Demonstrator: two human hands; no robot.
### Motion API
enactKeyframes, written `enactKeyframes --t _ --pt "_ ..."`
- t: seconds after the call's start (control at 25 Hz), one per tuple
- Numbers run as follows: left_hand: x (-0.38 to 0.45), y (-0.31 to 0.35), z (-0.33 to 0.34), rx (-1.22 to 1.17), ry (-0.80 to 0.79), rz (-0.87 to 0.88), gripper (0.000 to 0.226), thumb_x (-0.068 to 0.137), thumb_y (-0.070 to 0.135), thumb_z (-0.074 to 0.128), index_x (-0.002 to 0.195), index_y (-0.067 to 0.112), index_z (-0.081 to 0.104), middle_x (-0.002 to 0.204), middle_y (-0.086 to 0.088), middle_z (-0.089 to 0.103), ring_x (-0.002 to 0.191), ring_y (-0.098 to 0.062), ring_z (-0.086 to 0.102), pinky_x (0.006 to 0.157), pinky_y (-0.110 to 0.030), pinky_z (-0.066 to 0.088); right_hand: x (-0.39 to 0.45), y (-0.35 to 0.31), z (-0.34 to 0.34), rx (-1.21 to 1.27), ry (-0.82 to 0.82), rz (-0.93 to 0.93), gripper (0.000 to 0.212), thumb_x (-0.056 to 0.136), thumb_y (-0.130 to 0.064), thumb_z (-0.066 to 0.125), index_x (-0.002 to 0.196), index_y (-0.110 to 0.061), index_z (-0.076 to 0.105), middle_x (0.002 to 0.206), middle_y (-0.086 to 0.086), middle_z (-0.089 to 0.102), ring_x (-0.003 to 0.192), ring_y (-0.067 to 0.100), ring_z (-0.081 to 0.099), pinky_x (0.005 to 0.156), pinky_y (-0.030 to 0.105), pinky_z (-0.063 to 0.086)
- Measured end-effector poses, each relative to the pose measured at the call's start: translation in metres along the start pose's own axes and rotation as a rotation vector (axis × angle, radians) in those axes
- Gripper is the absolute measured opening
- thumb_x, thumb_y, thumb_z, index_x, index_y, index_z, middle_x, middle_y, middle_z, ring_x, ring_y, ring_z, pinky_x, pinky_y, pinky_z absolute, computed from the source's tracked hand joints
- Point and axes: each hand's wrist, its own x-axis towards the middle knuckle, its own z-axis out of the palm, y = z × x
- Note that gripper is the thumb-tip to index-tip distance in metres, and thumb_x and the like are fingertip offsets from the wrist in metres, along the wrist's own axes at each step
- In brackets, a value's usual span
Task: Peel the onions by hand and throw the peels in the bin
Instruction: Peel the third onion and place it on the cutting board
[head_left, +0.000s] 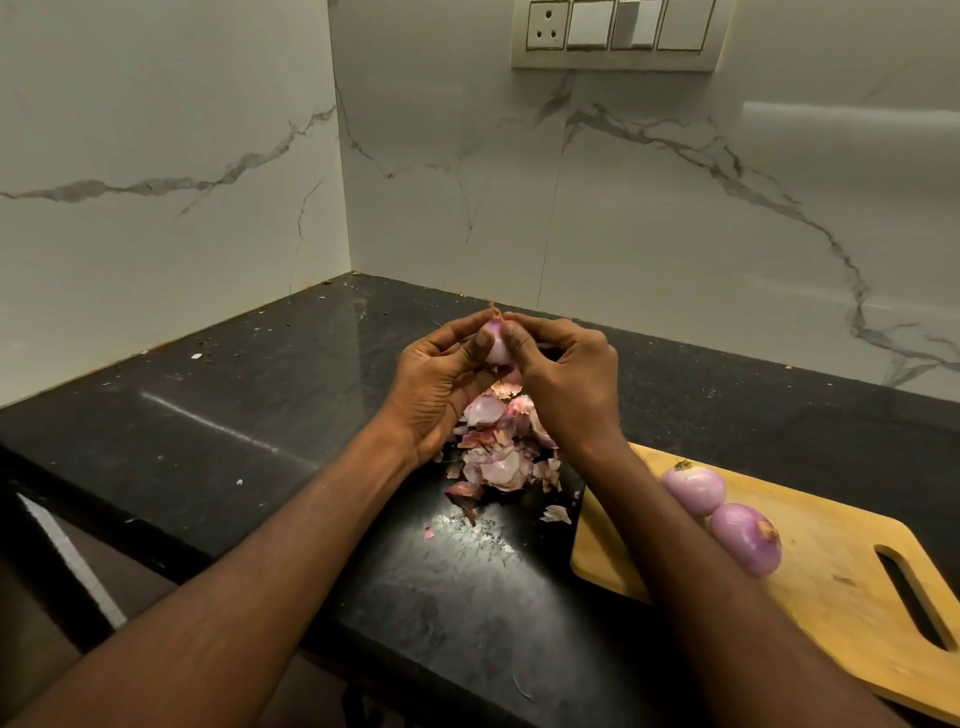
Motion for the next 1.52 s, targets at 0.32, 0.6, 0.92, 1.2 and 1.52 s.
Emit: enactKeyframes --t 0.32,0.6,0.92,1.2,1.52 --pt "-0.002 0.0 -0.002 0.111 0.013 0.049 0.038 0.08 0.007 0.07 0.117 0.002 0.069 0.116 -0.016 0.075 0.107 -0.031 0.074 0.079 -0.037 0.065 0.002 0.005 -0.003 -0.273 0.033 -0.287 0.011 0.093 -0.017 0.077 0.101 -0.009 0.079 0.088 0.003 0.076 0.075 0.009 0.068 0.07 0.022 0.06" --pt "0.001 -0.001 -0.002 0.056 -0.001 0.002 0.026 0.1 -0.004 0.053 0.125 -0.002 0.063 0.13 -0.022 0.066 0.114 -0.031 0.07 0.081 -0.034 0.064 -0.002 0.001 0.001 -0.047 0.111 -0.009 0.016 0.098 -0.022 0.071 0.107 -0.012 0.079 0.09 -0.005 0.075 0.083 0.002 0.071 0.075 0.023 0.061" --pt "-0.001 -0.001 0.001 -0.017 -0.024 -0.005 0.039 0.09 0.003 0.063 0.128 -0.002 0.06 0.125 -0.021 0.069 0.117 -0.03 0.069 0.09 -0.039 0.063 -0.005 0.001 0.007 0.133 0.077 0.086 0.014 0.093 -0.017 0.077 0.106 -0.014 0.079 0.095 -0.005 0.077 0.09 0.005 0.074 0.08 0.025 0.063" --pt "-0.002 -0.002 -0.001 0.175 0.048 0.08 0.03 0.079 0.01 0.073 0.109 0.01 0.069 0.108 -0.009 0.077 0.105 -0.025 0.074 0.083 -0.045 0.064 -0.007 0.0 0.012 -0.076 0.12 -0.053 0.005 0.096 -0.014 0.071 0.098 -0.016 0.075 0.085 -0.011 0.069 0.081 0.003 0.068 0.072 0.021 0.059" --pt "0.007 -0.006 -0.006 0.133 0.05 0.095 0.019 0.099 -0.007 0.055 0.107 0.004 0.068 0.12 -0.023 0.067 0.112 -0.033 0.068 0.088 -0.038 0.062 -0.004 0.002 0.014 0.275 0.135 0.286 0.005 0.096 -0.017 0.072 0.093 -0.018 0.077 0.088 0.0 0.077 0.086 0.016 0.076 0.08 0.04 0.065"
